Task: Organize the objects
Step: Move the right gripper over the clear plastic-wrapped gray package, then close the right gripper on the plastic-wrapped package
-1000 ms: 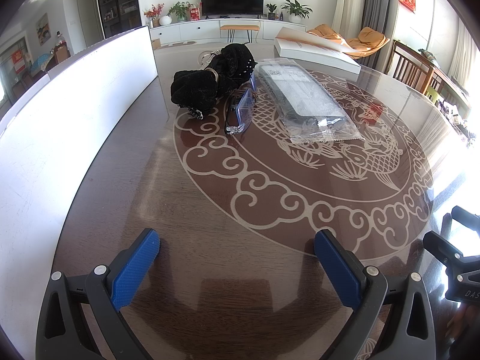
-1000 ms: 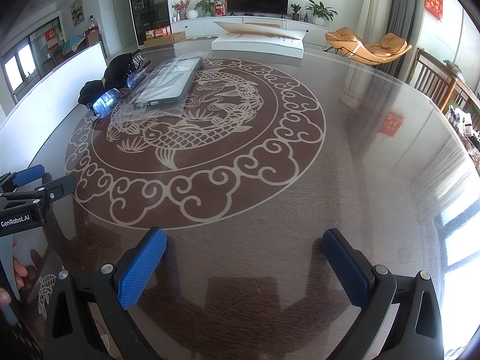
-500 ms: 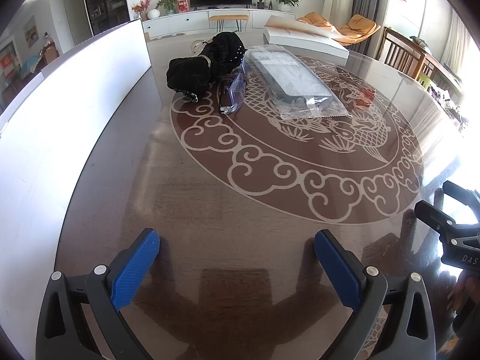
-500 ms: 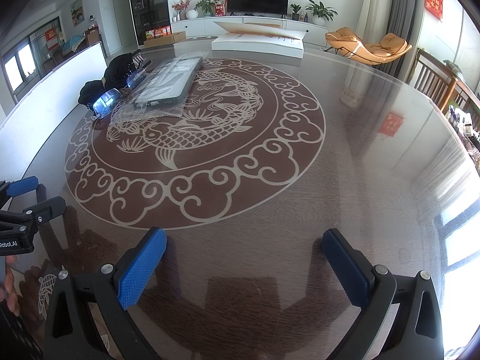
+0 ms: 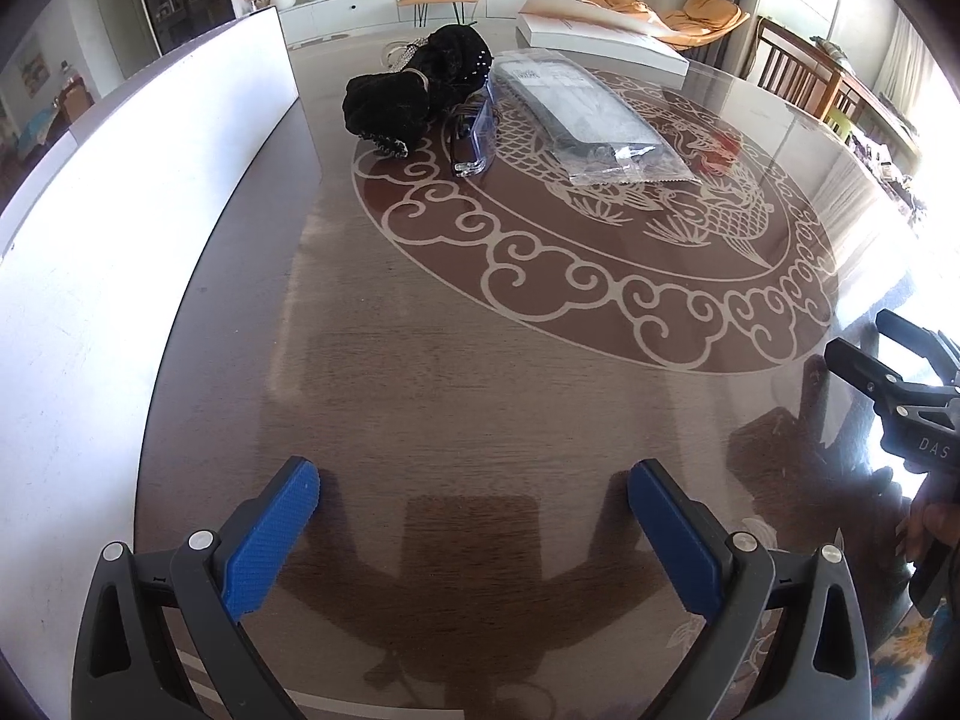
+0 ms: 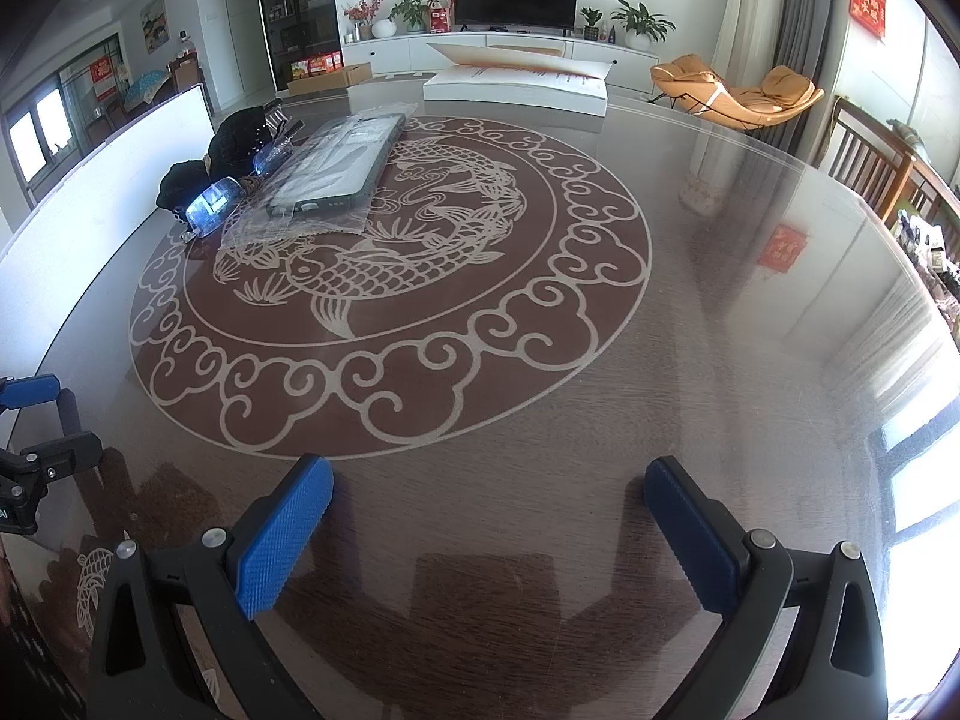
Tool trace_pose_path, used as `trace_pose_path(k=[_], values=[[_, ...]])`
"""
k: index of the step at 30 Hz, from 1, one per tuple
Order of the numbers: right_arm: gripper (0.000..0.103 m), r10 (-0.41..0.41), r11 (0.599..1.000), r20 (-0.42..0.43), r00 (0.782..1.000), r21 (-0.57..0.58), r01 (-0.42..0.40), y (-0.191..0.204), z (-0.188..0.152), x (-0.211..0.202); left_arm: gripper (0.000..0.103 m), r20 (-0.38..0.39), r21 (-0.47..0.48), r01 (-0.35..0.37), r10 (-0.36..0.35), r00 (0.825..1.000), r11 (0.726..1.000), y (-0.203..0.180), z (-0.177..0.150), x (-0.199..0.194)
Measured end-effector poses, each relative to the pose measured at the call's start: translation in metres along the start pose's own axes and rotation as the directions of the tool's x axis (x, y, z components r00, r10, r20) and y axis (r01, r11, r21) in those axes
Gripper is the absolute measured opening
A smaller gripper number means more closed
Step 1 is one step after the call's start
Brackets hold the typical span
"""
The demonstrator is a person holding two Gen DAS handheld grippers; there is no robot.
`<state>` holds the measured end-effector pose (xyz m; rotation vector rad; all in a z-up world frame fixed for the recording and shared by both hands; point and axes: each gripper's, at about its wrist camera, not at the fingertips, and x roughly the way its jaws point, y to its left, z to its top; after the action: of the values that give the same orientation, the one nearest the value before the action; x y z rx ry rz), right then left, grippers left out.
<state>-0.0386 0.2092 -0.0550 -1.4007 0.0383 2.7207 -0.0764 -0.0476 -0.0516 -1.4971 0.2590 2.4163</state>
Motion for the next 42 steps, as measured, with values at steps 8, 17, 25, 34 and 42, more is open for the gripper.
trace_pose_path(k=[8,17,25,34,42], values=[[0.103,0.11,0.991,-0.03,0.994,-0.076,-0.112,0.033,0.073,0.019,0.103,0.019,-0.01,-0.006,0.006,1.0,1.0,-0.001,-0.001,0.0],[0.103,0.125,0.991,-0.085,0.989,-0.044,-0.129,0.095,0.186,0.099,0.103,0.021,-0.008,-0.005,0.005,1.0,1.0,-0.001,0.001,0.0],[0.103,0.103,0.991,-0.128,0.986,-0.075,-0.114,0.11,0.184,0.128,0.103,0.028,-0.008,-0.006,0.006,1.0,1.0,-0.001,0.001,0.001],[0.103,0.097,0.981,-0.115,0.989,-0.154,-0.114,0.115,0.179,0.127,0.103,0.035,-0.009,-0.006,0.007,0.999,1.0,0.001,0.002,0.002],[0.08,0.113,0.977,-0.078,0.991,-0.172,-0.125,0.117,0.171,0.114,0.103,0.036,-0.009,-0.006,0.007,0.999,1.0,0.001,0.002,0.001]])
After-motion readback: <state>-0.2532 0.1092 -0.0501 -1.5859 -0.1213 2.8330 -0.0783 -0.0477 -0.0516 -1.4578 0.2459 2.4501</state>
